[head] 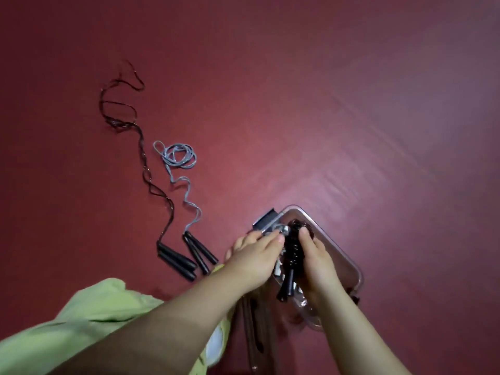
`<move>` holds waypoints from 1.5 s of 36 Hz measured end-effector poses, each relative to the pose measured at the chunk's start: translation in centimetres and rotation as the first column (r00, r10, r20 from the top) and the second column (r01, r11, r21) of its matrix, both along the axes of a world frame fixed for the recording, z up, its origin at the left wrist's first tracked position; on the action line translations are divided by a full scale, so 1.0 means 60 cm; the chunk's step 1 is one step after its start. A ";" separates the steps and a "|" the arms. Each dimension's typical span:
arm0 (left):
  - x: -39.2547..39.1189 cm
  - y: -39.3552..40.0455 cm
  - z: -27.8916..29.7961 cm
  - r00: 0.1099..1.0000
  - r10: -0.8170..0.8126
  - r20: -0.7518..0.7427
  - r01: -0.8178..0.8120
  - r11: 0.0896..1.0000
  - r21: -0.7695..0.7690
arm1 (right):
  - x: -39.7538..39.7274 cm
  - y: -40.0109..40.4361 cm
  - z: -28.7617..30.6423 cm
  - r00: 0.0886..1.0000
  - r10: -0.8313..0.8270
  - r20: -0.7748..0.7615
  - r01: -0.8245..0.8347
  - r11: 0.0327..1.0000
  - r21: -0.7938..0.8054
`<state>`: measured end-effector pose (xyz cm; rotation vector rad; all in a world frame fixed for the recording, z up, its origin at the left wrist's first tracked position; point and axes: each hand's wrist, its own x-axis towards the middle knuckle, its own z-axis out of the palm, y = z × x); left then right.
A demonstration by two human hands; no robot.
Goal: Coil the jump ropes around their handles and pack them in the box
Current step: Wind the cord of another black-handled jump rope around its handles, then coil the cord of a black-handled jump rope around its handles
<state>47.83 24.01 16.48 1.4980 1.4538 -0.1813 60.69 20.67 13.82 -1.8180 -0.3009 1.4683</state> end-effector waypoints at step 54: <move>-0.573 0.017 -0.294 0.930 0.326 -0.167 -0.361 0.895 -0.263 | -0.493 0.135 -0.359 0.825 0.562 0.057 -0.550 0.822 -0.146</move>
